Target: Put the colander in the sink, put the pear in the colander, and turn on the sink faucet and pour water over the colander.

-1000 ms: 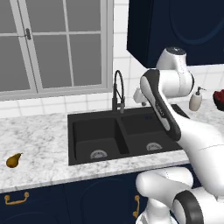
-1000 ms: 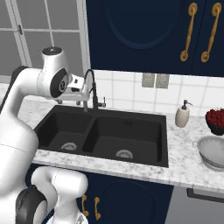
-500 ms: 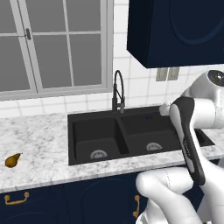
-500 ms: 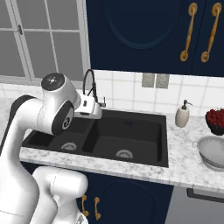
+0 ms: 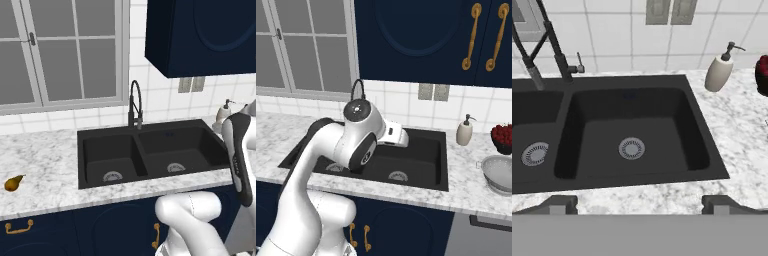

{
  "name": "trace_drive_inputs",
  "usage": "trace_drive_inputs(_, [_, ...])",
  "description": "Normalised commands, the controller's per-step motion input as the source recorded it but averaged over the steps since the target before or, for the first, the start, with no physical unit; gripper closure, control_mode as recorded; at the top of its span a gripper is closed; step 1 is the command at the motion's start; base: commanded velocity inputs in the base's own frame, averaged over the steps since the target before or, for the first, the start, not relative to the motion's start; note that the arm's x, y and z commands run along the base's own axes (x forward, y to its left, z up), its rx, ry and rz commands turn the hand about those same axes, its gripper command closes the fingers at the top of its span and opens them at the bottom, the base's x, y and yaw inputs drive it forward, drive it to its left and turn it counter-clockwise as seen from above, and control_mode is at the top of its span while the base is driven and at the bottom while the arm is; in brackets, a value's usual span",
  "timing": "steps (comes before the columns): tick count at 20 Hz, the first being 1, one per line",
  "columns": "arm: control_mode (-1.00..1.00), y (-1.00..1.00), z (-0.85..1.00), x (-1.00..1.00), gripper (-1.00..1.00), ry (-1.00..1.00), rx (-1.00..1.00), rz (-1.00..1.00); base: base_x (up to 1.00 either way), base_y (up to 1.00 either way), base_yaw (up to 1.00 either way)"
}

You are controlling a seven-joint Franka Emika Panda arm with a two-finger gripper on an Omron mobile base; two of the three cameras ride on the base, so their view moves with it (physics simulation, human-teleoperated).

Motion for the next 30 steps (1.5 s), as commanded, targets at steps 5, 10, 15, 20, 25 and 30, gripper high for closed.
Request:
trace_drive_inputs(5, [-1.00, -1.00, -0.02, 0.08, -1.00, 0.04, 0.00, -0.12, 0.00, 0.00, 0.00])
trace_drive_inputs(10, [-1.00, -1.00, -0.12, 0.17, -1.00, 0.07, 0.00, -0.16, 0.00, 0.00, 0.00])
trace_drive_inputs(15, [-1.00, -1.00, -0.34, 0.13, -1.00, 0.12, -0.01, -0.16, 0.00, 0.00, 0.00])
trace_drive_inputs(20, [-1.00, -1.00, -0.41, 0.25, -1.00, 0.16, -0.02, -0.13, 0.00, 0.00, 0.00])
trace_drive_inputs(25, [-1.00, -0.79, -0.33, 0.22, -1.00, 0.16, 0.00, 0.02, 0.00, 0.00, 0.00])
trace_drive_inputs(30, [-1.00, -0.56, -0.30, 0.10, -1.00, 0.17, 0.00, 0.20, 0.00, 0.00, 0.00])
